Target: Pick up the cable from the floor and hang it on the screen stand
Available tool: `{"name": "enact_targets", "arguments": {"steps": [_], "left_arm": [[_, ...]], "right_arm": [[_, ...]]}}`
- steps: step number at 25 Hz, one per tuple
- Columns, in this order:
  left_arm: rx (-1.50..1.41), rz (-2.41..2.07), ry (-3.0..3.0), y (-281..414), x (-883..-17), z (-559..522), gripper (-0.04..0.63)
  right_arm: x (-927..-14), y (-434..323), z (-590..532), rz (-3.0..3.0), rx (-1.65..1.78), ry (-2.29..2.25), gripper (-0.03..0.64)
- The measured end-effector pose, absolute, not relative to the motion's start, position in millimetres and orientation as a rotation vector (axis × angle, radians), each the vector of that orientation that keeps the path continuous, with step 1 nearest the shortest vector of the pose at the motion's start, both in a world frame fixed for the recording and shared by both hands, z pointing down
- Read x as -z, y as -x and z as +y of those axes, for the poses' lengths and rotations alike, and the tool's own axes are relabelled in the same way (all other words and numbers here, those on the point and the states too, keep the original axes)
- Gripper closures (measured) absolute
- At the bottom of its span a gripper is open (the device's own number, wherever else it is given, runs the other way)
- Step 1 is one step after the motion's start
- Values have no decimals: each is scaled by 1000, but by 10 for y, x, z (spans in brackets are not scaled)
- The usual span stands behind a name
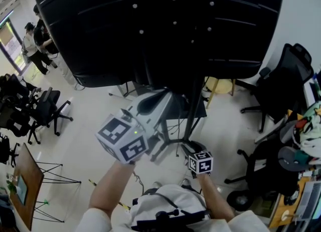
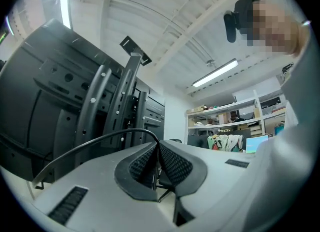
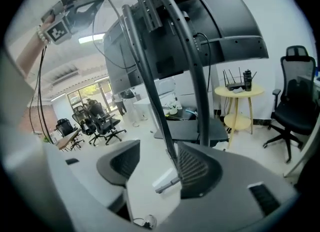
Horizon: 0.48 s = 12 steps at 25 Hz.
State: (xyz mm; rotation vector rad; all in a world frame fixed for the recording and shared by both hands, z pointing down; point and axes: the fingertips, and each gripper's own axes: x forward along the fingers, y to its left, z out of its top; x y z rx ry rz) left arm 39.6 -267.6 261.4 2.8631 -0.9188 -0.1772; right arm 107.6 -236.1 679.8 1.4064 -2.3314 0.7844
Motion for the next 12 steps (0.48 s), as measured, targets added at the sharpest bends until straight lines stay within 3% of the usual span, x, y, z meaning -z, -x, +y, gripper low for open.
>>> {"name": "enact_targets", "arguments": {"steps": [12], "left_arm": [[303, -822, -3014, -293, -1661, -2548, 589]], "right_arm": [[-6850, -1041, -2719, -2281, -724, -1446, 354]]}}
